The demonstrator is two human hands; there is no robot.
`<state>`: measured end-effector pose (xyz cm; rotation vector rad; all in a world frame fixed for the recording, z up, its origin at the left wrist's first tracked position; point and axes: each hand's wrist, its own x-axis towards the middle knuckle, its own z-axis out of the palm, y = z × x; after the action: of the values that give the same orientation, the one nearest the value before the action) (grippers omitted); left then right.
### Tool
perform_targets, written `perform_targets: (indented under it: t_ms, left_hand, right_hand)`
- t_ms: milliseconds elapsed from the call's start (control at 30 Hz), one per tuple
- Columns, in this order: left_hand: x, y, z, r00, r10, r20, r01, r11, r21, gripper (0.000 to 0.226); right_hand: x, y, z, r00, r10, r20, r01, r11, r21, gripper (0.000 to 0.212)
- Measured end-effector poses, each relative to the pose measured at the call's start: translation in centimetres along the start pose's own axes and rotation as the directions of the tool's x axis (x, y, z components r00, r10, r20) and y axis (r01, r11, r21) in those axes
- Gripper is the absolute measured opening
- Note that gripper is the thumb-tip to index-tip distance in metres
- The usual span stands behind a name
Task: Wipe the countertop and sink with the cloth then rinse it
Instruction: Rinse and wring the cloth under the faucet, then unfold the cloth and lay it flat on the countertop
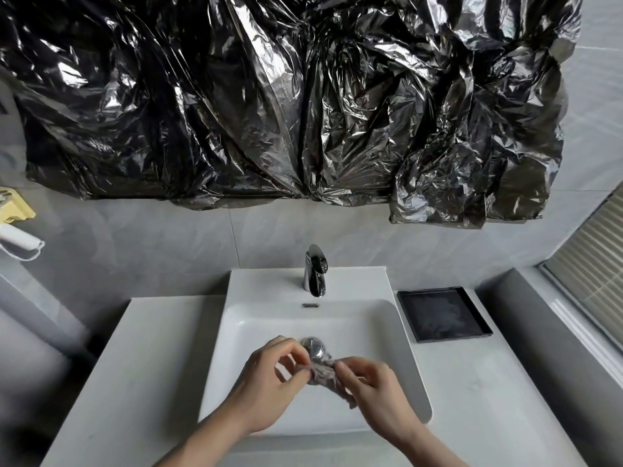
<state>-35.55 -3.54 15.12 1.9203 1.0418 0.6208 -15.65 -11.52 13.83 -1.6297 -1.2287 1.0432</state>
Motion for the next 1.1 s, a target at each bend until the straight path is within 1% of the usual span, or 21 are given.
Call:
perform_targets:
  t_ms: [33, 100, 167, 200, 233, 300, 367, 433, 467, 533, 600, 667, 700, 800, 867, 933, 1000, 1033, 1067, 1100]
  left_hand:
    - [-0.6, 0.1, 0.1, 1.000, -0.011, 0.024, 0.011, 1.000, -0.007, 0.011]
    - [-1.8, 0.1, 0.2, 0.997, -0.032, 0.070, 0.032, 0.999, 0.000, 0.010]
    - [-2.6, -0.3, 0.3, 0.993, -0.047, 0.112, 0.045, 0.999, 0.017, 0.024]
    - [-3.0, -0.6, 0.3, 0.989, -0.056, 0.135, 0.054, 0.998, 0.023, 0.033]
    - [-3.4, -0.9, 0.4, 0.986, -0.063, 0.157, 0.058, 0.998, 0.036, 0.039]
    - [-4.2, -1.7, 0.5, 0.980, -0.073, 0.183, 0.055, 0.993, 0.103, 0.042]
    - [-4.9, -2.3, 0.6, 0.976, -0.099, 0.192, 0.066, 0.983, 0.173, 0.035]
    - [-5.6, -2.4, 0.6, 0.968, -0.129, 0.217, 0.085, 0.976, 0.202, 0.024]
    - [-5.9, -2.3, 0.6, 0.961, -0.139, 0.239, 0.092, 0.976, 0.196, 0.022]
    - [-6.3, -1.7, 1.0, 0.952, -0.137, 0.275, 0.098, 0.984, 0.151, 0.027]
    - [-6.6, -1.0, 1.9, 0.956, -0.122, 0.268, 0.098, 0.990, 0.102, 0.038]
    - [-6.7, -0.4, 3.1, 0.961, -0.115, 0.252, 0.108, 0.993, 0.040, 0.050]
    - [-6.7, 0.1, 3.7, 0.962, -0.112, 0.251, 0.116, 0.993, 0.001, 0.051]
    - [-6.5, 1.2, 5.5, 0.960, -0.103, 0.262, 0.127, 0.989, -0.077, 0.043]
    - [-6.5, 1.8, 6.2, 0.972, -0.090, 0.219, 0.110, 0.991, -0.078, 0.027]
    - [-6.4, 1.8, 6.4, 0.985, -0.087, 0.149, 0.101, 0.991, -0.087, 0.007]
    - [-6.5, 1.6, 6.0, 0.989, -0.097, 0.110, 0.111, 0.986, -0.123, 0.006]
    - [-6.7, 1.5, 5.7, 0.986, -0.099, 0.135, 0.118, 0.982, -0.146, 0.004]
    - [-6.9, 1.6, 5.6, 0.980, -0.093, 0.176, 0.120, 0.981, -0.153, 0.008]
    - [-7.3, 1.7, 5.6, 0.974, -0.077, 0.212, 0.107, 0.985, -0.134, 0.016]
  right_hand:
    - [-0.7, 0.0, 0.1, 1.000, 0.004, -0.018, -0.003, 1.000, 0.010, 0.030]
    - [-1.7, 0.5, 0.5, 0.994, -0.036, -0.099, 0.030, 0.998, -0.061, 0.023]
    - [-2.6, 0.8, 0.9, 0.974, -0.115, -0.195, 0.078, 0.979, -0.186, 0.022]
    - [-3.1, 0.9, 1.0, 0.960, -0.146, -0.240, 0.096, 0.973, -0.210, 0.025]
    - [-3.6, 0.6, 1.2, 0.949, -0.158, -0.274, 0.107, 0.975, -0.194, 0.028]
    - [-4.3, 0.2, 1.4, 0.943, -0.112, -0.312, 0.095, 0.993, -0.069, 0.027]
    - [-4.9, 0.0, 1.5, 0.948, -0.057, -0.313, 0.072, 0.997, 0.037, 0.028]
    - [-5.2, 0.2, 1.7, 0.947, -0.036, -0.319, 0.059, 0.996, 0.064, 0.030]
    - [-5.4, 0.2, 1.7, 0.950, -0.029, -0.311, 0.058, 0.995, 0.085, 0.031]
    - [-5.9, -0.5, 1.9, 0.962, -0.025, -0.274, 0.065, 0.988, 0.138, 0.032]
    - [-6.4, -1.5, 2.1, 0.977, -0.012, -0.214, 0.052, 0.982, 0.183, 0.031]
    - [-6.7, -2.2, 2.2, 0.982, -0.038, -0.185, 0.068, 0.985, 0.157, 0.028]
    - [-6.8, -2.3, 2.1, 0.981, -0.068, -0.180, 0.089, 0.989, 0.115, 0.027]
    - [-7.2, -2.8, 1.3, 0.978, -0.134, -0.159, 0.134, 0.991, -0.012, 0.024]
    - [-7.8, -3.0, 0.7, 0.972, -0.172, -0.158, 0.162, 0.984, -0.073, 0.023]
    - [-8.2, -3.1, 0.3, 0.962, -0.181, -0.206, 0.165, 0.982, -0.093, 0.022]
    - [-8.3, -2.9, -0.1, 0.941, -0.164, -0.297, 0.145, 0.986, -0.083, 0.021]
    - [-8.3, -2.8, -0.3, 0.930, -0.155, -0.333, 0.139, 0.988, -0.072, 0.020]
    - [-8.3, -2.7, -0.3, 0.924, -0.149, -0.352, 0.134, 0.989, -0.067, 0.019]
    - [-8.4, -2.6, -0.3, 0.923, -0.147, -0.355, 0.131, 0.989, -0.069, 0.018]
